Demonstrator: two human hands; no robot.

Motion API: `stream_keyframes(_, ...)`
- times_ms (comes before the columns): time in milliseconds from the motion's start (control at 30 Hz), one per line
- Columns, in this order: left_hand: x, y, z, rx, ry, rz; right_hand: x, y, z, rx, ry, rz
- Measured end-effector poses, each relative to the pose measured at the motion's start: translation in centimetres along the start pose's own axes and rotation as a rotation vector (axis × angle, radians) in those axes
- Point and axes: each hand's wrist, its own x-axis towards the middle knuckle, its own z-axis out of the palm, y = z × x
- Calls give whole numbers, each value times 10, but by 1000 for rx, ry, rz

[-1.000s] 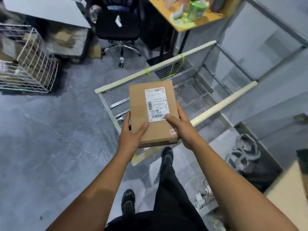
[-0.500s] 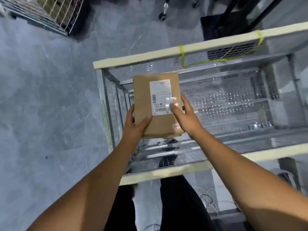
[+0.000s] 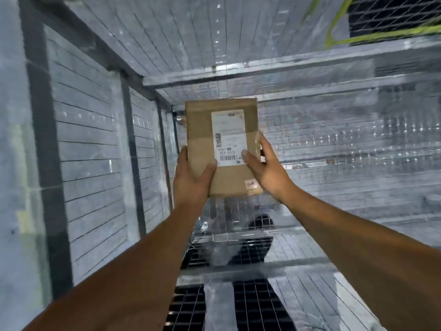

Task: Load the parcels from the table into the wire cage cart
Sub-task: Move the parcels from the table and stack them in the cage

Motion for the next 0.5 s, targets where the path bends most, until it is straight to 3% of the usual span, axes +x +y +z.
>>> stream_keyframes(167, 43, -27, 28, 41, 105, 1, 60, 38, 16, -72, -34, -91)
stream_keyframes(267, 60, -41, 36, 89, 147, 67, 82, 50, 28, -46, -28, -47)
stream_keyframes(400, 72, -53, 37, 515, 109, 132, 89, 45, 35, -5, -60, 41)
stream_keyframes(500, 74, -44, 41, 756, 97, 353, 87, 27, 34, 63, -113, 117)
